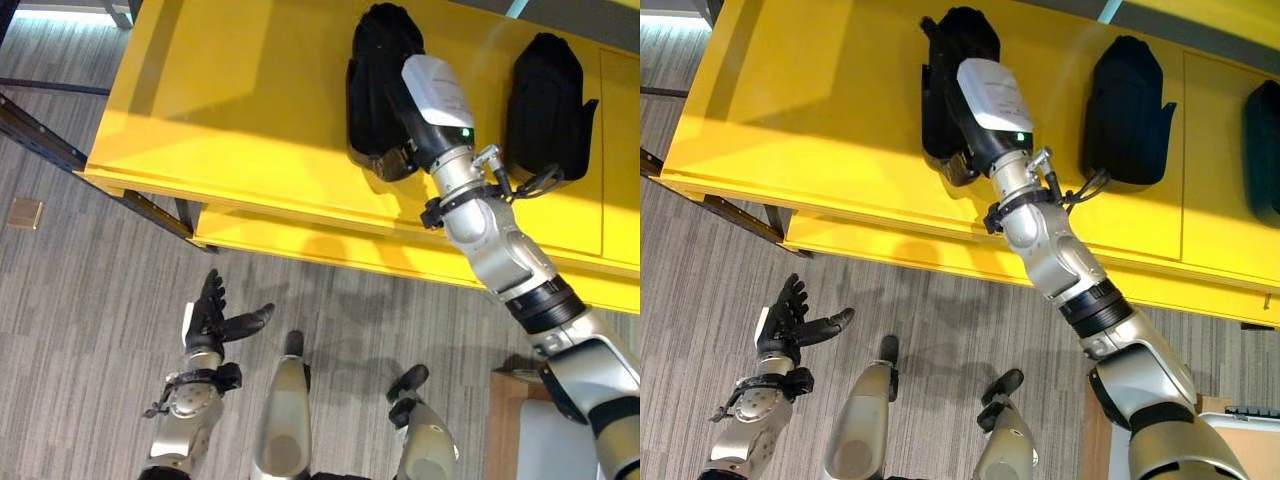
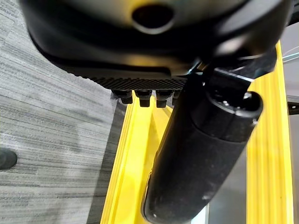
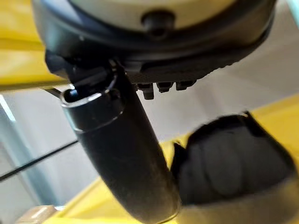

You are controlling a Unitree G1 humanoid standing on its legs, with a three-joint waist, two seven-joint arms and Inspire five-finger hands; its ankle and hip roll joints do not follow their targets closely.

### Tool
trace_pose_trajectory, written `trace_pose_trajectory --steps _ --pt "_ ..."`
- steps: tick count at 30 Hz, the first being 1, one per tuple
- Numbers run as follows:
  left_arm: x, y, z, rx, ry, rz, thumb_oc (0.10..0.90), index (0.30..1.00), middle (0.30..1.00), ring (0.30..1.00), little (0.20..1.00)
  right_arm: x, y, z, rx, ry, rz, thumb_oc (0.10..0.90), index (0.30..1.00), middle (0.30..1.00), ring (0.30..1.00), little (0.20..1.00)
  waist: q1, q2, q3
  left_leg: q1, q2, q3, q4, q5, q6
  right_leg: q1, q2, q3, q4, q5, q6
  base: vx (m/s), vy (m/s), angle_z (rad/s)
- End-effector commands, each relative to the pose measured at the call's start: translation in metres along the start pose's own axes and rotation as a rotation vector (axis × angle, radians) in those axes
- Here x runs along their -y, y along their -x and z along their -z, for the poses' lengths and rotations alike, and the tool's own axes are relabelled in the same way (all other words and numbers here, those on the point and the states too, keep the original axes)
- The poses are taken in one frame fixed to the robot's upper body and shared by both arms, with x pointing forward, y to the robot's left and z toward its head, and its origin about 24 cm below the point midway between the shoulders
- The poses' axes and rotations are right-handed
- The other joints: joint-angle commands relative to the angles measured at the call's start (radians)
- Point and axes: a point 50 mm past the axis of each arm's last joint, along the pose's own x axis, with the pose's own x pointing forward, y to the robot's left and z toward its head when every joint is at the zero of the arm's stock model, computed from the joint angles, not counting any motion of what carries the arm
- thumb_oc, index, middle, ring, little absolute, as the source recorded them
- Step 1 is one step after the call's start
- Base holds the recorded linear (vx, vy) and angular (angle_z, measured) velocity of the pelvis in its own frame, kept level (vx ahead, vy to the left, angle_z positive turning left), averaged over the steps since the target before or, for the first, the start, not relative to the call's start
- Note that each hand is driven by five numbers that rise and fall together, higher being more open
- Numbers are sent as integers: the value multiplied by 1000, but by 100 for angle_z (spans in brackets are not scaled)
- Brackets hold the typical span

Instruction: Move parts from the plastic box to the shelf.

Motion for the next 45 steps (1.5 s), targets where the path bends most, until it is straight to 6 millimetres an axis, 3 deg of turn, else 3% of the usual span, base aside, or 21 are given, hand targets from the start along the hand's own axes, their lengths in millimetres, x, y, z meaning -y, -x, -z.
trace_pose_trajectory --steps 1,11,19,20,24,31,32,45 --pt "-10 3 -34 189 -12 -19 900 1000 1000 1000 1000 65 -23 -51 272 78 258 900 1000 1000 1000 1000 4 -10 -45 95 -5 63 -154 47 32 0 -100 54 104 69 118 0 0 0" --pt "-9 4 -32 175 -14 -39 900 1000 1000 1000 1000 65 4 -60 328 -27 304 900 1000 1000 1000 1000 -21 -15 -47 101 0 70 -153 46 31 -5 -94 67 110 60 116 -3 -1 -1" --pt "-8 6 -28 164 -16 -47 900 1000 1000 1000 1000 44 36 -46 256 -164 264 900 1000 1000 1000 1000 -52 -25 -61 115 9 73 -166 54 28 -5 -85 79 106 60 118 0 -3 -2" --pt "-8 7 -27 159 -23 -51 900 1000 1000 1000 1000 38 47 -43 239 -184 257 900 1000 1000 1000 1000 -63 -29 -64 122 13 76 -172 56 25 -4 -82 82 102 58 118 -5 -13 -12" --pt "-9 8 -25 153 -32 -53 900 1000 1000 1000 1000 30 60 -40 221 -167 228 900 1000 1000 1000 1000 -74 -35 -71 131 19 80 -177 60 22 -1 -76 83 97 55 119 -4 -19 -9" --pt "-8 8 -26 168 -62 -53 900 1000 1000 1000 1000 9 78 -32 195 13 144 900 1000 1000 1000 1000 -88 -38 -90 149 31 81 -196 67 11 7 -60 87 83 46 122 0 -28 -15" --pt "-8 7 -25 167 -74 -52 900 1000 1000 1000 1000 -5 83 -28 180 63 71 900 1000 1000 1000 1000 -88 -41 -95 154 34 80 -203 72 7 11 -56 87 75 42 122 -1 -27 -10" --pt "-10 8 -20 155 -79 -60 900 1000 1000 1000 1000 -47 95 -10 84 91 -113 900 1000 1000 1000 1000 -87 -51 -98 168 41 78 -231 85 -1 23 -47 79 60 43 123 -1 -14 -1"
